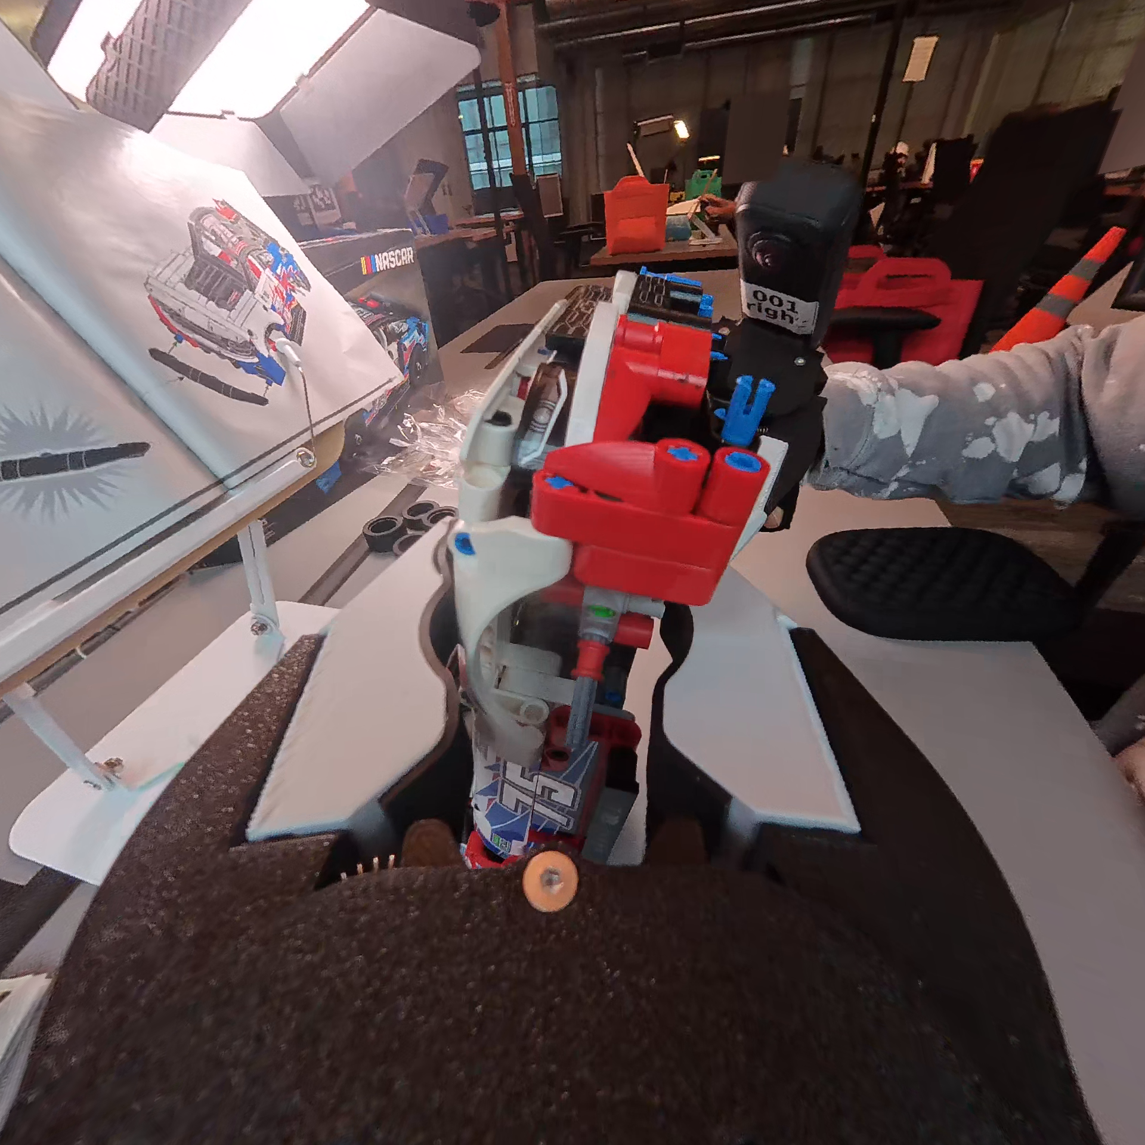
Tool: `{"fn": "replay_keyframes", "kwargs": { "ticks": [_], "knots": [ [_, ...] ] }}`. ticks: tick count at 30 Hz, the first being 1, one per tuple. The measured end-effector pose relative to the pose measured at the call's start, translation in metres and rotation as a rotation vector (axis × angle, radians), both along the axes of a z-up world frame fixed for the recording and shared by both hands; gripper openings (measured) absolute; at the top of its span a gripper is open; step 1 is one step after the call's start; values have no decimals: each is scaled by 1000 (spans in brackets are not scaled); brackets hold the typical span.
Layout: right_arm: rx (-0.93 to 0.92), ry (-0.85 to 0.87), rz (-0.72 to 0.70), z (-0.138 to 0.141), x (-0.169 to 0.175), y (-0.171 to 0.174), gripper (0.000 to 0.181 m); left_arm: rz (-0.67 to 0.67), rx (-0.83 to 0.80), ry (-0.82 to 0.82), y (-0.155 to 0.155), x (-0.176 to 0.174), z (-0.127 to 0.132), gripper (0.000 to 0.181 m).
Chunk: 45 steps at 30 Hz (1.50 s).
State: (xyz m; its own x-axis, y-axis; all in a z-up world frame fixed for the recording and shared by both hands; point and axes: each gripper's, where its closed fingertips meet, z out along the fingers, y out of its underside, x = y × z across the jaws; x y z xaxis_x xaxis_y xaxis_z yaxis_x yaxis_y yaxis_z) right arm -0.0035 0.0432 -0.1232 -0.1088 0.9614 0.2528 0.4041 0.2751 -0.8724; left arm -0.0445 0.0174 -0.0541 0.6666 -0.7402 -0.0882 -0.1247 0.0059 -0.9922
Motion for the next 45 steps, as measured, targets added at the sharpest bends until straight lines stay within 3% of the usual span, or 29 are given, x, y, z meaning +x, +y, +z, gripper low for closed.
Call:
{"fn": "replay_keyframes", "kwargs": {
  "ticks": [4,10,14,21,27,37,41,45],
  "knots": [
    [14,27,-8,17,-19,6,77,-10,-69,-96,11,-8,3,65],
    [-64,26,47,20,-48,10,90,-9,-91,-173,17,-16,2,71],
    [-55,15,87,15,-58,4,70,43,-60,-104,14,-21,-3,69],
    [58,31,-9,16,-55,8,52,127,-33,-77,0,-52,-8,66],
    [38,37,-52,16,-56,8,53,182,-38,-22,-10,-61,-20,66],
    [44,43,-14,15,-51,2,77,184,-57,55,-11,-52,-37,71],
    [57,70,12,18,-50,-4,63,175,-49,55,-12,-50,-36,61],
    [19,72,24,24,-51,-3,65,201,-64,36,-8,-55,-36,63]
  ]
}}
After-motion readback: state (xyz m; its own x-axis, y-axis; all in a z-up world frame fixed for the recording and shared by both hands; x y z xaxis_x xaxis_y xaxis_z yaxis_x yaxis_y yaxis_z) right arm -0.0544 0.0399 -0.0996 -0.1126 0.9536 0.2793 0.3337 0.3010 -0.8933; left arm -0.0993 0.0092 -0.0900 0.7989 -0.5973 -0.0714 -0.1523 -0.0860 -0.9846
